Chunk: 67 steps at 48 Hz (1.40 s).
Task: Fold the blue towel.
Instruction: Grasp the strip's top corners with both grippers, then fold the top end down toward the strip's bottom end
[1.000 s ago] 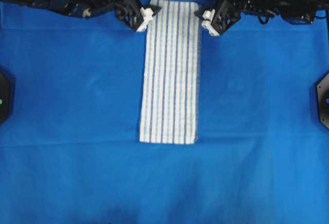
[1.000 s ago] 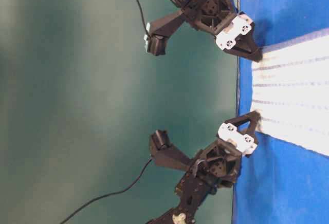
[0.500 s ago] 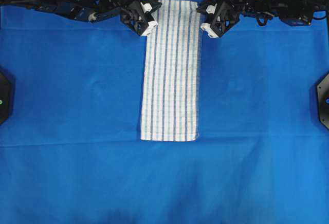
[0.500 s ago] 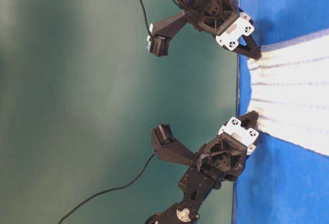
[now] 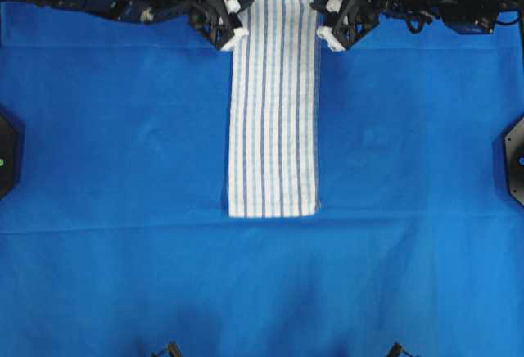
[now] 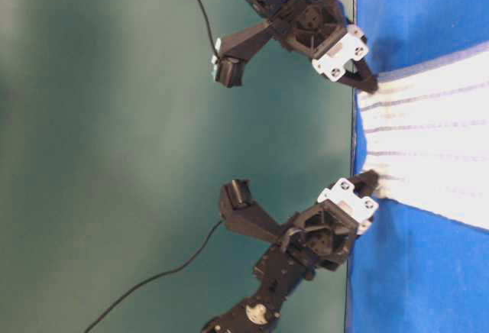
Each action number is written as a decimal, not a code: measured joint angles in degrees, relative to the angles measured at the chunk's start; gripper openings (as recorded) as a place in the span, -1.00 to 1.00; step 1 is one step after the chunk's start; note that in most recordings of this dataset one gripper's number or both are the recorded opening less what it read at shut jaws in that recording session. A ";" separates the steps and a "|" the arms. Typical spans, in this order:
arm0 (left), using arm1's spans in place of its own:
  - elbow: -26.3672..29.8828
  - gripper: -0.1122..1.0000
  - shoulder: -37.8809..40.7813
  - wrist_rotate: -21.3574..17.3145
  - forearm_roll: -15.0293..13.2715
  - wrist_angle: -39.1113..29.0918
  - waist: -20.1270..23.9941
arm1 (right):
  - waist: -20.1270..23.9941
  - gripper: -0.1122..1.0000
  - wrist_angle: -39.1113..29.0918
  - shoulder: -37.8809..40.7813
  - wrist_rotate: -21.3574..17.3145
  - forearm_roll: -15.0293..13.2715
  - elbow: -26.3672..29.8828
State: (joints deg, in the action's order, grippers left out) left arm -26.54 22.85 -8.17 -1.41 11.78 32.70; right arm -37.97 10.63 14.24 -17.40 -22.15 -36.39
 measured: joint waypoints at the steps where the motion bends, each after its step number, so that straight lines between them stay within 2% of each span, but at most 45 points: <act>1: 0.26 -0.74 0.00 -0.26 0.00 -0.44 0.26 | -0.18 -0.67 0.09 0.00 0.00 0.00 0.26; 17: 4.04 -0.74 0.00 -3.69 0.00 -4.31 3.34 | -2.20 -0.67 0.09 0.09 0.09 0.00 2.55; 32: 1.76 -0.74 -5.01 -5.01 0.00 -5.62 2.11 | -1.67 -0.67 0.09 -4.04 -0.09 0.00 0.70; 47: -4.39 -0.74 -13.10 -5.71 -0.09 -5.54 -3.25 | 2.64 -0.67 0.00 -11.87 -0.09 0.00 -4.66; 67: -13.80 -0.74 -22.15 -6.59 0.00 -5.54 -13.01 | 14.41 -0.67 -2.29 -20.74 -0.97 0.18 -10.55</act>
State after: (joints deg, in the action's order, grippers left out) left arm -40.34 0.70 -14.77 -1.41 6.24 19.69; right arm -23.55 8.35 -6.50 -18.37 -21.97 -46.93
